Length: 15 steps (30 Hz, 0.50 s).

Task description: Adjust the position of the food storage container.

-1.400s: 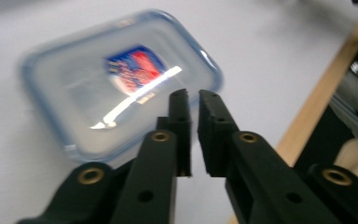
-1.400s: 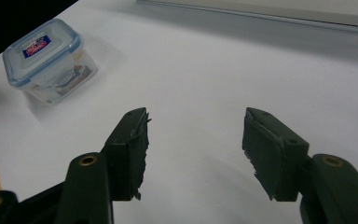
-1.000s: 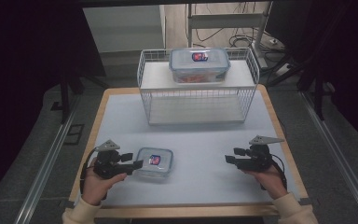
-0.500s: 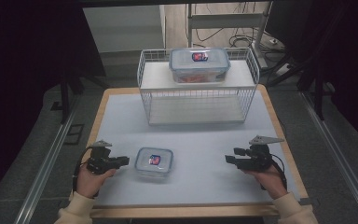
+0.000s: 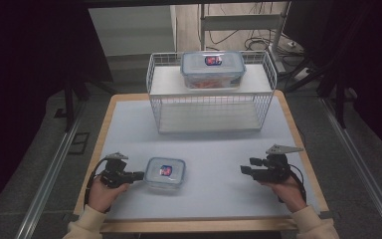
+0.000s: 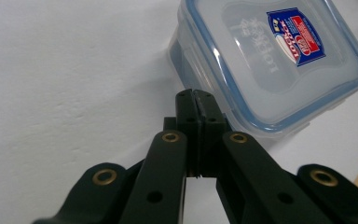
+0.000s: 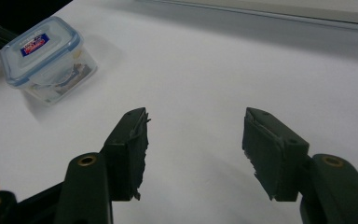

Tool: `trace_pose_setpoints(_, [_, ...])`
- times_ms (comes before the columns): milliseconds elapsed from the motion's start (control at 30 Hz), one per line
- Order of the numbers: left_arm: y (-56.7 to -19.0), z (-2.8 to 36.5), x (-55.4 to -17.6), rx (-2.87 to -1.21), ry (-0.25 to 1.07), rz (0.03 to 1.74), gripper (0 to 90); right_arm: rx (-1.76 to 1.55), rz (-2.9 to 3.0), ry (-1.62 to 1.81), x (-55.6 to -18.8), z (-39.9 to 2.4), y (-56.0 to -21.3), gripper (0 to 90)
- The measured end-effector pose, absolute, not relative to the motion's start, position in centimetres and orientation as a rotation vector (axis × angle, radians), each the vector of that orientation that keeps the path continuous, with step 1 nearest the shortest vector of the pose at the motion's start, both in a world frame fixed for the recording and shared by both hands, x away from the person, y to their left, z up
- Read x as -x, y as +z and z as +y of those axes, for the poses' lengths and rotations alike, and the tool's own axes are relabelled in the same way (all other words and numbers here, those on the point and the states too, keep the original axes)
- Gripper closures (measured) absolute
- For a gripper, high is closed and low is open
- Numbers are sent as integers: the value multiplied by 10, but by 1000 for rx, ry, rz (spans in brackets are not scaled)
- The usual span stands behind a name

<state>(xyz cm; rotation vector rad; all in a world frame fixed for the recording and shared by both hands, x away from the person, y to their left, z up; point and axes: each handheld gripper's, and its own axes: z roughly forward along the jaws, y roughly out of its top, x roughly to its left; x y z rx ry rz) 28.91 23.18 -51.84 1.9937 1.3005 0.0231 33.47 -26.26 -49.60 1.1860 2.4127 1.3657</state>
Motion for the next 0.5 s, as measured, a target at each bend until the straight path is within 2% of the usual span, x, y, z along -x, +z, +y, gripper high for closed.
trace_pose_setpoints(500, [-512, 196, -290, -2024, 5, 1224, 900, -1186, 2415, 1364, -335, -263, -496, 402])
